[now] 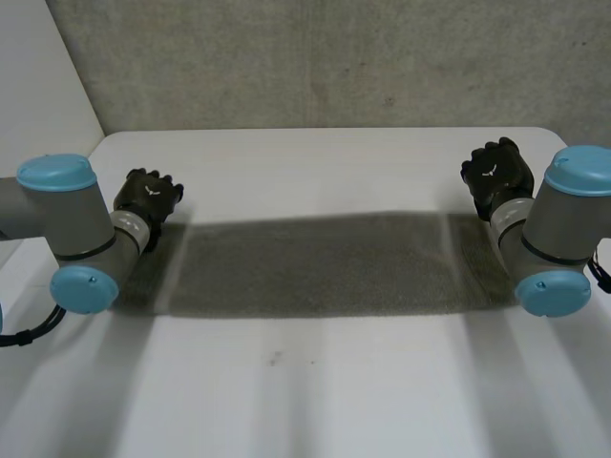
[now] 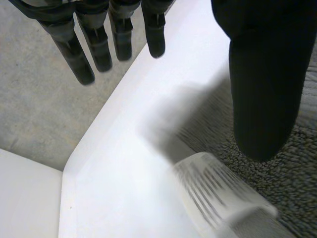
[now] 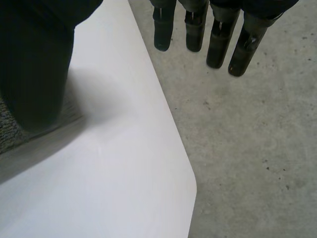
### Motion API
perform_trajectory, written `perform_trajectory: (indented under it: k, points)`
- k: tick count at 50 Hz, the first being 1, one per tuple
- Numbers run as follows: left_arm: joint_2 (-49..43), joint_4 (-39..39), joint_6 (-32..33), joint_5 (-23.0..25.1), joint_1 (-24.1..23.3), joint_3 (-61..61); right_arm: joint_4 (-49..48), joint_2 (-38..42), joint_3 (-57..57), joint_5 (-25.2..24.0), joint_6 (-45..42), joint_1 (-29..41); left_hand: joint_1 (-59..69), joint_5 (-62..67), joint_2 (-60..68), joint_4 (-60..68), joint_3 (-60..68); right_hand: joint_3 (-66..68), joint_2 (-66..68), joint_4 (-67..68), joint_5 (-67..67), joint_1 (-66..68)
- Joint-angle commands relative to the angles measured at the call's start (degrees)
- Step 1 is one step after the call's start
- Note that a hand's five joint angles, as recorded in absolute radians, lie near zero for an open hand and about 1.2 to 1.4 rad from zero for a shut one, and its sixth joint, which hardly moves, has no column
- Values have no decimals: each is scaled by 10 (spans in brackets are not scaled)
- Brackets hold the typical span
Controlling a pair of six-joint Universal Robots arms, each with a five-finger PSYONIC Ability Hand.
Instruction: Fold the towel.
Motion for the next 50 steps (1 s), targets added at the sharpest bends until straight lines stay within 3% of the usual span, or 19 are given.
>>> perform_trajectory:
  k: [1, 10, 18, 21, 26, 30, 40, 47, 49, 50]
  points:
    - [30, 0, -3, 3, -23, -13, 11, -28, 13, 4, 19, 0, -98, -136, -123, -135, -130, -78, -73, -78, -86, -38]
    - [136, 1, -43, 3, -30, -86, 68, -158, 95, -3, 111, -6, -98, -136, -123, -135, -130, -78, -73, -78, -86, -38]
    - [265, 23, -222, 8, -25, -208, 180, -190, 162, -45, 167, -11, -98, -136, -123, -135, -130, -78, -73, -78, -86, -38]
    - [277, 34, -252, 8, -23, -230, 188, -193, 190, -74, 182, -33, -98, -136, -123, -135, -130, -73, -68, -73, -81, -32]
    - [296, 86, -340, 8, -24, -305, 185, -192, 225, -130, 198, -72, -98, -136, -123, -135, -130, 70, 76, 71, 63, 111]
    - [300, 108, -348, 8, -22, -326, 171, -164, 240, -159, 198, -90, -98, -136, -123, -135, -130, 104, 109, 104, 96, 145]
    - [307, 116, -350, 7, -16, -342, 107, -140, 252, -159, 197, -117, -98, -136, -123, -135, -130, 279, 284, 279, 271, 320]
    - [307, 116, -350, 7, -15, -342, 93, -122, 250, -158, 190, -120, -98, -136, -123, -135, -130, 306, 311, 306, 298, 347]
    - [307, 116, -350, 7, -15, -342, 92, -116, 248, -157, 188, -127, -98, -136, -123, -135, -130, 483, 488, 483, 475, 524]
    - [307, 116, -350, 7, -15, -342, 92, -115, 248, -157, 188, -127, -98, -136, -123, -135, -130, 484, 490, 484, 477, 525]
